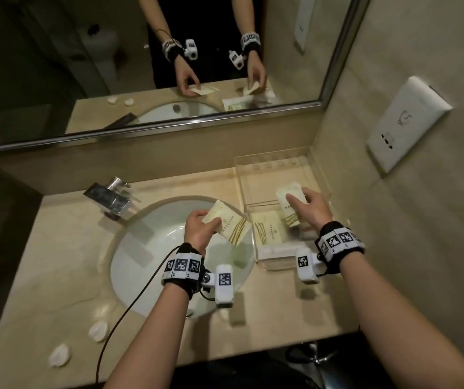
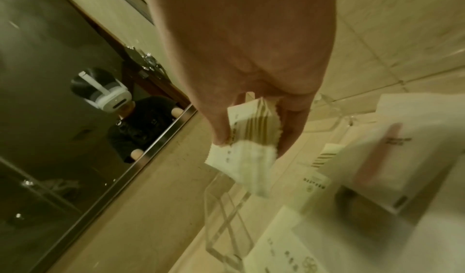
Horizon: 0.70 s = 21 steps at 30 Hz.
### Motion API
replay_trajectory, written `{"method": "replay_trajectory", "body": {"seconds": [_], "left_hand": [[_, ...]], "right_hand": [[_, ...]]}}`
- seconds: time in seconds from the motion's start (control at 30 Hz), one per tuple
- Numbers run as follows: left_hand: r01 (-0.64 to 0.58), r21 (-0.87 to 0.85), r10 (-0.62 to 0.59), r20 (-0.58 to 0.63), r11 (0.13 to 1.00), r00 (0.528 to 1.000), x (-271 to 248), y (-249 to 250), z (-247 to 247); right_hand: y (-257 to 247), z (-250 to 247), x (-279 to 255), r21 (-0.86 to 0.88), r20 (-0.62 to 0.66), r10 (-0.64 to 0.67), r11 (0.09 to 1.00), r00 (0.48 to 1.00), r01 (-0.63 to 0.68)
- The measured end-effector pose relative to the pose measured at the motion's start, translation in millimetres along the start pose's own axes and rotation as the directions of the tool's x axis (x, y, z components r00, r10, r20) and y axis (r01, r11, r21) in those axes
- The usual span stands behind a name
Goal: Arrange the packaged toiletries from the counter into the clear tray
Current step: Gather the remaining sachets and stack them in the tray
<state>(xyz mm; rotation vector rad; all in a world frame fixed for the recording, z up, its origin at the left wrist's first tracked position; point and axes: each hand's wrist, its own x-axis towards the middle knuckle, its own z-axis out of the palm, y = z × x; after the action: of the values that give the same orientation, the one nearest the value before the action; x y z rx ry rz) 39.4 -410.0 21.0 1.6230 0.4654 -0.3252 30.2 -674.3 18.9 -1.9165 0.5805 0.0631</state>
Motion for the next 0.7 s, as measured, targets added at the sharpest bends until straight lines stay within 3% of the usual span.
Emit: {"method": "replay_trajectory", "body": {"seconds": [0.23, 0.4, 0.7], "left_hand": [[0.014, 0.002, -0.014, -0.004, 1.000, 1.000, -1, -12, 19], [0.013, 0.009, -0.013, -0.021, 1.000, 1.000, 1, -15, 20], [0.001, 0.019, -0.001, -0.035, 1.000, 0.999, 4, -20, 15]], "right_hand": [[19, 12, 15, -0.136, 0.095, 0.088, 0.988, 0.992, -0.075], [27, 16, 28, -0.178, 0.260, 0.132, 0.980, 0.957, -0.087], [19, 15, 38, -0.362, 0.125, 0.160, 0.926, 0.979, -0.105]]}}
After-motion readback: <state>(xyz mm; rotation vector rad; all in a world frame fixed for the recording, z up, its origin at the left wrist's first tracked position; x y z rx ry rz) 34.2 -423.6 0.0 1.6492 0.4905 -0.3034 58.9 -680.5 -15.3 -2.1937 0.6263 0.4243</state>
